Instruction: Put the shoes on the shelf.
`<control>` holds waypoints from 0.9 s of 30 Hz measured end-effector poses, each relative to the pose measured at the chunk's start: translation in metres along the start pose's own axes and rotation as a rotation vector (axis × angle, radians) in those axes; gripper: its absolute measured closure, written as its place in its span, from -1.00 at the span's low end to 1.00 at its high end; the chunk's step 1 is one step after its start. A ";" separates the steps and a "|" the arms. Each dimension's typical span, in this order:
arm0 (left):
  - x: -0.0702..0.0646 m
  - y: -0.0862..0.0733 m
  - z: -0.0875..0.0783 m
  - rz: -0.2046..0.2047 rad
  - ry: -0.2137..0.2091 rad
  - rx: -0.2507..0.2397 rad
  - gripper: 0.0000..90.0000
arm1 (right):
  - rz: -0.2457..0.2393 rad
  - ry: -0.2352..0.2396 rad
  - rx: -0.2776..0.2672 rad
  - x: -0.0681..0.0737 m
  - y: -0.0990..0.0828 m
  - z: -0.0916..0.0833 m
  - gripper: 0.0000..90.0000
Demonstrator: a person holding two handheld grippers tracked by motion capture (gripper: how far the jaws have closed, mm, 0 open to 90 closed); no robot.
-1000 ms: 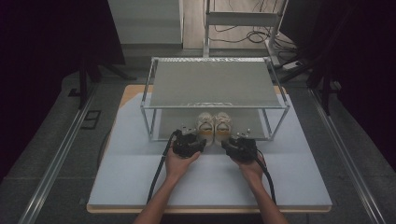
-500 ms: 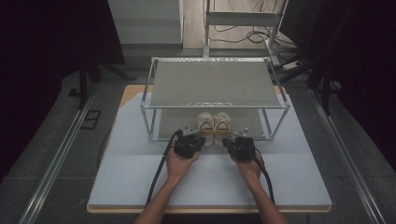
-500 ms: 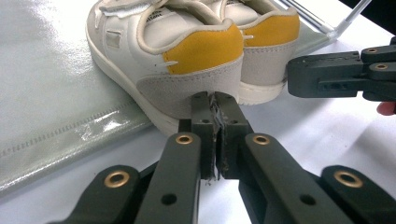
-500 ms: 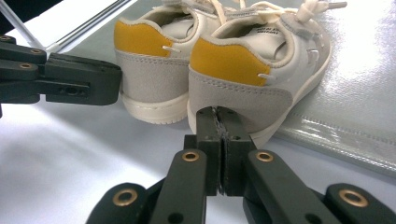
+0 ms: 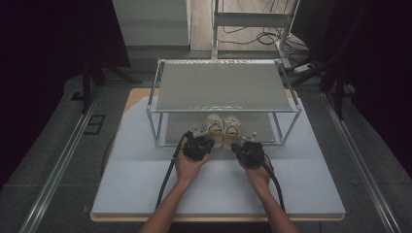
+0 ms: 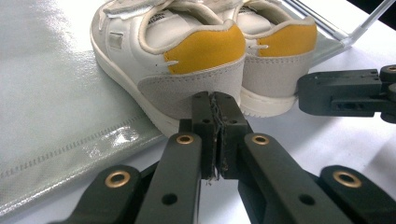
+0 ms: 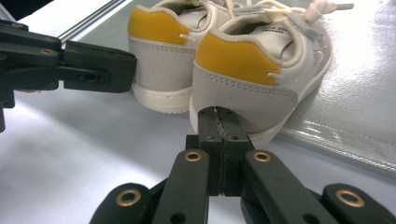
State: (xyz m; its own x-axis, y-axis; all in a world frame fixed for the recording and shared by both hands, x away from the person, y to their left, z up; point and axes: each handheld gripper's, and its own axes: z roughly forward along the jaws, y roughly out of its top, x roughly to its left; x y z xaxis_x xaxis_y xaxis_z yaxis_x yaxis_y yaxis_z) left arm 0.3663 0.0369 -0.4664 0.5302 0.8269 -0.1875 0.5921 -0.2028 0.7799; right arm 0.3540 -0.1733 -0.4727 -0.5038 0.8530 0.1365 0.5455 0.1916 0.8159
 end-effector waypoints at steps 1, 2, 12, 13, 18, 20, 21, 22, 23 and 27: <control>0.000 0.001 0.002 -0.003 0.003 0.001 0.95 | -0.001 -0.014 0.000 0.000 0.002 0.001 1.00; 0.000 0.001 0.002 -0.003 0.003 0.001 0.95 | -0.001 -0.014 0.000 0.000 0.002 0.001 1.00; -0.001 0.001 0.006 -0.009 -0.001 0.010 0.94 | -0.005 -0.041 -0.014 -0.002 0.007 0.003 1.00; -0.001 0.001 0.006 -0.009 -0.002 0.011 0.94 | -0.004 -0.043 -0.015 -0.002 0.007 0.003 1.00; -0.001 0.002 0.007 -0.014 -0.002 0.011 0.93 | -0.010 -0.058 -0.021 -0.002 0.008 0.005 1.00; -0.001 0.003 0.008 -0.016 -0.002 0.012 0.93 | -0.011 -0.060 -0.024 -0.002 0.008 0.005 1.00; -0.001 0.003 0.008 -0.020 -0.002 0.013 0.93 | -0.013 -0.064 -0.026 -0.002 0.008 0.005 1.00; -0.001 0.003 0.008 -0.018 -0.003 0.016 0.93 | -0.016 -0.067 -0.027 -0.002 0.008 0.005 1.00; -0.001 0.003 0.008 -0.019 -0.002 0.017 0.93 | -0.017 -0.071 -0.028 -0.002 0.008 0.006 1.00; -0.001 0.003 0.009 -0.016 -0.004 0.019 0.93 | -0.021 -0.073 -0.028 -0.002 0.008 0.007 1.00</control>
State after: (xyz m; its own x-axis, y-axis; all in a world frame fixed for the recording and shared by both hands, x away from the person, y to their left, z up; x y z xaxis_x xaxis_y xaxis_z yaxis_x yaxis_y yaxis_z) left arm 0.3727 0.0310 -0.4691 0.5227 0.8280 -0.2028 0.6124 -0.1993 0.7650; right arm 0.3640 -0.1701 -0.4703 -0.4641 0.8823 0.0784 0.5160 0.1974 0.8335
